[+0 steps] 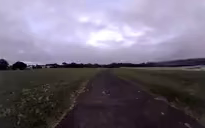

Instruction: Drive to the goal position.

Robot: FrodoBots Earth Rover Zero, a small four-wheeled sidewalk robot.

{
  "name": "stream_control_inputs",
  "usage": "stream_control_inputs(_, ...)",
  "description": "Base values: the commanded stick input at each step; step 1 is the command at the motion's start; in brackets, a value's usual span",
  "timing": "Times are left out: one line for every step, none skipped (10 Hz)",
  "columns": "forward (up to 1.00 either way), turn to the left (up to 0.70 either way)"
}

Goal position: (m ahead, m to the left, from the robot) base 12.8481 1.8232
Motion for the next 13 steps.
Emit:
stream_control_inputs(0.5, 0.0)
stream_control_inputs(0.5, 0.0)
stream_control_inputs(0.5, 0.0)
stream_control_inputs(0.5, 0.0)
stream_control_inputs(0.5, 0.0)
stream_control_inputs(0.5, 0.0)
stream_control_inputs(0.5, 0.0)
stream_control_inputs(0.5, 0.0)
stream_control_inputs(0.5, 0.0)
stream_control_inputs(0.5, 0.0)
stream_control_inputs(0.5, 0.0)
stream_control_inputs(0.5, 0.0)
stream_control_inputs(0.5, 0.0)
